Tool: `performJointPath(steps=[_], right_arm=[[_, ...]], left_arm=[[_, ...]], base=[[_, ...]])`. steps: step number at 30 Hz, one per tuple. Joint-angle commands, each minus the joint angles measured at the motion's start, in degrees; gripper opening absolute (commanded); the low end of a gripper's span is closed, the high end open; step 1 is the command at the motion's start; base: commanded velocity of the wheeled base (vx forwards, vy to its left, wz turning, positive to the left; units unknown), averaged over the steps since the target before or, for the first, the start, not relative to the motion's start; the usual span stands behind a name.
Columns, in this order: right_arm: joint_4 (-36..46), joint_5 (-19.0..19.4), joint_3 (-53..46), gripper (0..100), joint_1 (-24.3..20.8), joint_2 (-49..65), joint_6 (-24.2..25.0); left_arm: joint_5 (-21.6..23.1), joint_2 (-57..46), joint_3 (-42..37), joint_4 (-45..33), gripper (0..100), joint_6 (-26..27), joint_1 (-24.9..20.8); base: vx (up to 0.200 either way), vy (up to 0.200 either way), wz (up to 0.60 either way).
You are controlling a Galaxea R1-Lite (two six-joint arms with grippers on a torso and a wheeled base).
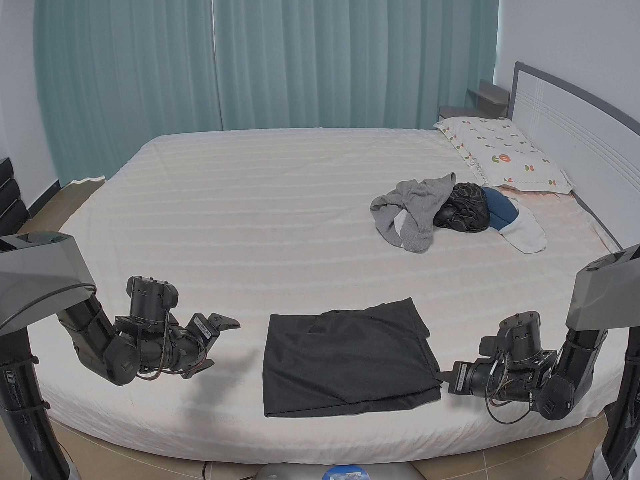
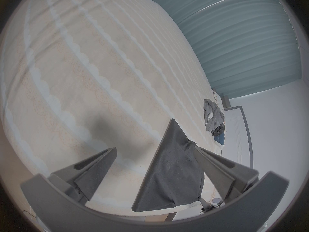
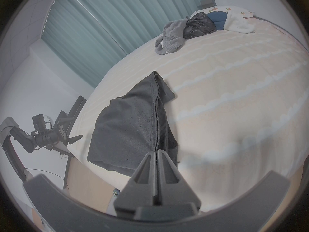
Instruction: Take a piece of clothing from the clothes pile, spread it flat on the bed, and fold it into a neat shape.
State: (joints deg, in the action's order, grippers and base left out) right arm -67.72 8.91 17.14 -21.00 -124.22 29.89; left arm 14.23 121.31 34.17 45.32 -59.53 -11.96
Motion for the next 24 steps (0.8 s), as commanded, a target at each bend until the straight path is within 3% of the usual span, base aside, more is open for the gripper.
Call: performJointPath(steps=[1, 4, 5, 11, 16, 24], right_arm=[[0.1, 0.2, -1.2, 0, 0.4, 0.6, -0.8], [0.9, 1.0, -1.6, 0, 0.4, -0.1, -1.7], [1.2, 1.3, -1.5, 100, 0.4, -0.2, -2.3], [0.6, 2.3, 1.8, 100, 2.1, 0.4, -0.4], [1.8, 2.8, 9.6, 100, 2.1, -1.3, 6.9], [8.3, 2.9, 24.5, 100, 3.6, -8.2, 8.2]], left_arm=[[0.0, 0.1, 0.0, 0.0, 100, -0.1, 0.0], [0.0, 0.1, 0.0, 0.0, 100, -0.1, 0.0], [0.0, 0.1, 0.0, 0.0, 100, -0.1, 0.0], [0.0, 0.1, 0.0, 0.0, 100, -0.1, 0.0], [-0.1, 0.1, 0.0, 0.0, 100, -0.1, 0.0], [-0.1, 0.1, 0.1, 0.0, 100, -0.1, 0.0]], base=[[0.0, 0.0, 0.0], [0.0, 0.0, 0.0], [0.0, 0.0, 0.0], [0.0, 0.0, 0.0], [0.0, 0.0, 0.0], [0.0, 0.0, 0.0]])
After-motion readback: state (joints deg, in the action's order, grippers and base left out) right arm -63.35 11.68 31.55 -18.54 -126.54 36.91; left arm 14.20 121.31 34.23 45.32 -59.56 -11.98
